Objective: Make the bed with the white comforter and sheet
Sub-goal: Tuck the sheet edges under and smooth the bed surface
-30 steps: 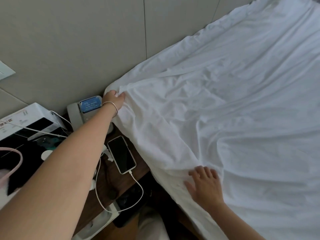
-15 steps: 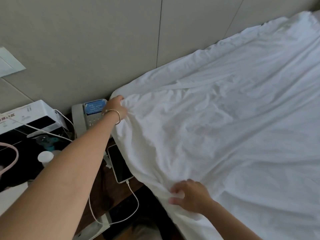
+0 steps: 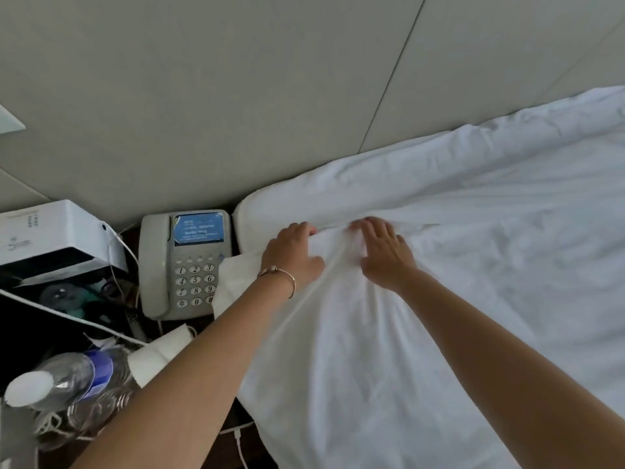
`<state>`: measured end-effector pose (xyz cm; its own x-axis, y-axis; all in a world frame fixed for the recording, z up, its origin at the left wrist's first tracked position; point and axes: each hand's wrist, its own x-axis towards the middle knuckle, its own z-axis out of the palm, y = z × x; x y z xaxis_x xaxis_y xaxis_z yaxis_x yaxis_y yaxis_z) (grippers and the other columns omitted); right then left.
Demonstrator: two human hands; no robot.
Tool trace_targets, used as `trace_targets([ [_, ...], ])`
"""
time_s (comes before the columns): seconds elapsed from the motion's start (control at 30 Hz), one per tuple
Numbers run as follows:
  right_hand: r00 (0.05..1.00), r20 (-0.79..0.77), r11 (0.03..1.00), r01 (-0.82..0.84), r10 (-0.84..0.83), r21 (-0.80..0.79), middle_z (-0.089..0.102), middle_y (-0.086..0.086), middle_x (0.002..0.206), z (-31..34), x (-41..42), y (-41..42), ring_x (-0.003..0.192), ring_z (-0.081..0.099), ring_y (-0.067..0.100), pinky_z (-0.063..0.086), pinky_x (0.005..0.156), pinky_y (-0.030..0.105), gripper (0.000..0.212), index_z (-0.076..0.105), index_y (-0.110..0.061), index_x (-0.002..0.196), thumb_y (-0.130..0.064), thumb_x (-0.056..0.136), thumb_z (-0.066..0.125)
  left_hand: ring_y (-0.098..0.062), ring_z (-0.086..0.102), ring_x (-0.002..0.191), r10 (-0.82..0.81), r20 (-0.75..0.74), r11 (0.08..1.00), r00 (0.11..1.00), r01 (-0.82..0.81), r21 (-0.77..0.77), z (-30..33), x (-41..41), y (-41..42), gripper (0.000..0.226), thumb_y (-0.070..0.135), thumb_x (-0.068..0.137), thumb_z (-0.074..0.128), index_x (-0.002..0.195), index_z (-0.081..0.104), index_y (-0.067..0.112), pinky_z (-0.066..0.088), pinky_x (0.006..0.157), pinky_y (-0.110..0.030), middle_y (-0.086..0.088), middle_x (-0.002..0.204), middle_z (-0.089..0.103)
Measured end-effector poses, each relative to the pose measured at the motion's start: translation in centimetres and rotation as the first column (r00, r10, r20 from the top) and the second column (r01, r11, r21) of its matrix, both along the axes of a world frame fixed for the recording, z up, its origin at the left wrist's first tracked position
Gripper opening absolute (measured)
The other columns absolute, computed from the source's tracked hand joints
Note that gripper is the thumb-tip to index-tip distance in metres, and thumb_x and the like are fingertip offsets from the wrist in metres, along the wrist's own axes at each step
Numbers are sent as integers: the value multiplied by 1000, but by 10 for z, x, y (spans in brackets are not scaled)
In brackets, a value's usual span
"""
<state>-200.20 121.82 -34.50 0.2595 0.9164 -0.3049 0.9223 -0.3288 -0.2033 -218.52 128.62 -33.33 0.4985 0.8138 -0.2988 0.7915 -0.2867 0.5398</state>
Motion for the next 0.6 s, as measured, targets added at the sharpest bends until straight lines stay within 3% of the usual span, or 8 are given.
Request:
trace_targets([
  [0.1, 997, 39, 990, -61, 67, -128, 20, -9, 157, -2, 23, 35, 144, 16, 20, 26, 109, 42, 68, 26, -35, 148, -30, 87, 54, -21, 47, 118, -109, -66, 994, 992, 107, -29, -13, 7, 0, 51, 27, 81, 70, 127, 49, 23, 42, 96, -35, 0, 127, 49],
  [0.23, 999, 35, 967, -31, 42, -253, 22, -10, 157, -6, 46, 68, 145, 16, 17, 19, 113, 51, 63, 28, -42, 147, -38, 88, 49, -25, 55, 102, -105, -168, 994, 980, 106, -5, -21, 14, -9, 59, 24, 79, 75, 125, 39, 19, 51, 83, -39, -5, 120, 46],
  [0.33, 998, -9, 989, 66, -68, -132, 27, -3, 153, -9, 48, 60, 143, 20, 20, 18, 115, 49, 63, 36, -33, 144, -41, 84, 56, -26, 49, 112, -76, -286, 994, 955, 95, 51, -28, 17, -12, 64, 35, 79, 74, 128, 39, 15, 43, 88, -35, -6, 125, 46],
  [0.4, 1000, 22, 1000, 23, -22, -14, 33, 0, 147, -11, 52, 37, 139, 23, 23, 21, 115, 42, 64, 44, -30, 140, -52, 82, 62, -25, 42, 121, -100, -346, 992, 933, 122, 44, -33, 14, -11, 67, 44, 78, 72, 131, 41, 16, 37, 94, -34, -5, 130, 44],
  [0.47, 997, 43, 998, -58, 59, -36, 32, -2, 147, -12, 66, 16, 140, 20, 24, 19, 115, 44, 81, 42, -39, 138, -72, 69, 65, -24, 42, 121, -121, -369, 992, 922, 129, -2, -34, 10, -8, 70, 53, 74, 72, 128, 44, 18, 36, 96, -34, -4, 128, 46],
  [0.53, 988, 91, 978, -109, 127, -177, 24, -9, 154, -14, 87, 15, 145, 11, 21, 11, 116, 50, 99, 35, -46, 140, -86, 53, 62, -23, 43, 119, -117, -361, 993, 925, 112, -33, -34, 8, -7, 67, 59, 71, 72, 122, 49, 21, 35, 96, -34, -2, 125, 47],
  [0.6, 984, 124, 971, -95, 125, -221, 30, -12, 152, -18, 103, 28, 145, 17, 17, 11, 115, 53, 98, 40, -43, 137, -89, 52, 53, -22, 48, 116, -121, -364, 993, 924, 118, -31, -35, 10, -4, 62, 63, 71, 70, 116, 53, 24, 36, 94, -33, -1, 123, 52],
])
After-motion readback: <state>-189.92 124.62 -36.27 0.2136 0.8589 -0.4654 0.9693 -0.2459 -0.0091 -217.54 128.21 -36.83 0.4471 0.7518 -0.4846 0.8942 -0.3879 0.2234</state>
